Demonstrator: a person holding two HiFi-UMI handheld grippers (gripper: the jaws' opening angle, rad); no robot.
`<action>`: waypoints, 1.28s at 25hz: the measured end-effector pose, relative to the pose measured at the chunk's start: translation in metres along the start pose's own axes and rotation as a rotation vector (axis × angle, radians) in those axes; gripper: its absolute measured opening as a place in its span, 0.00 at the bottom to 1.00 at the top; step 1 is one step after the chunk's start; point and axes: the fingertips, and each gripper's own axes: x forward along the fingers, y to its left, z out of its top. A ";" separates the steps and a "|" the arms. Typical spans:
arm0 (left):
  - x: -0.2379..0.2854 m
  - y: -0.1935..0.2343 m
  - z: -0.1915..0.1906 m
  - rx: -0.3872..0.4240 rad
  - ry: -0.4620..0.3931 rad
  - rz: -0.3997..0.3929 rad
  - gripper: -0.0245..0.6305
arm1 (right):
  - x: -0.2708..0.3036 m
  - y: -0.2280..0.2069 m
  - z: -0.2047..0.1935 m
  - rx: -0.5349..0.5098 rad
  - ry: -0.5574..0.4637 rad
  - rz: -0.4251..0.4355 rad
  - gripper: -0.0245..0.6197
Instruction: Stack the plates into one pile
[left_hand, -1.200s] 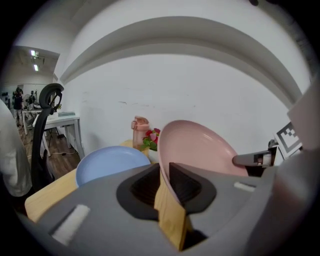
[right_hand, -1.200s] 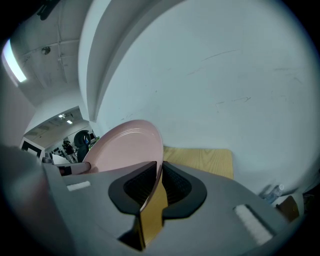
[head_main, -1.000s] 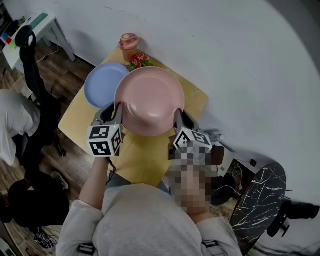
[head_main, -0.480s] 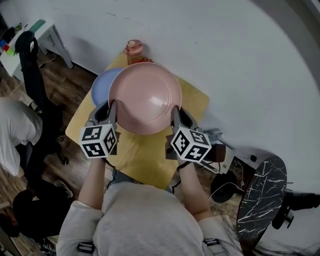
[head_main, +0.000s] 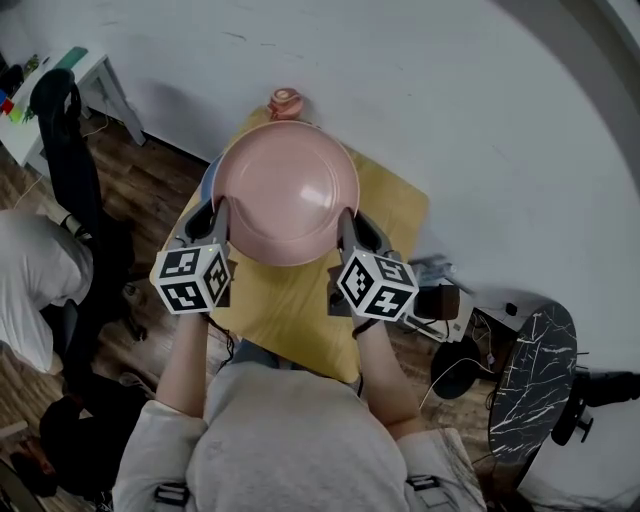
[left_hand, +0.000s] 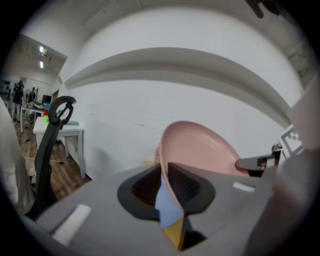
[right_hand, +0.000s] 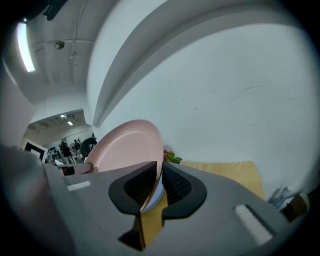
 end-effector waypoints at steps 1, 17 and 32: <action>0.001 0.005 0.002 0.001 0.001 -0.001 0.20 | 0.003 0.004 0.000 0.001 0.001 -0.002 0.10; 0.034 0.097 0.001 0.005 0.082 -0.006 0.20 | 0.080 0.059 -0.029 0.003 0.066 -0.040 0.10; 0.074 0.141 -0.064 -0.021 0.283 -0.032 0.20 | 0.127 0.053 -0.101 0.042 0.252 -0.127 0.10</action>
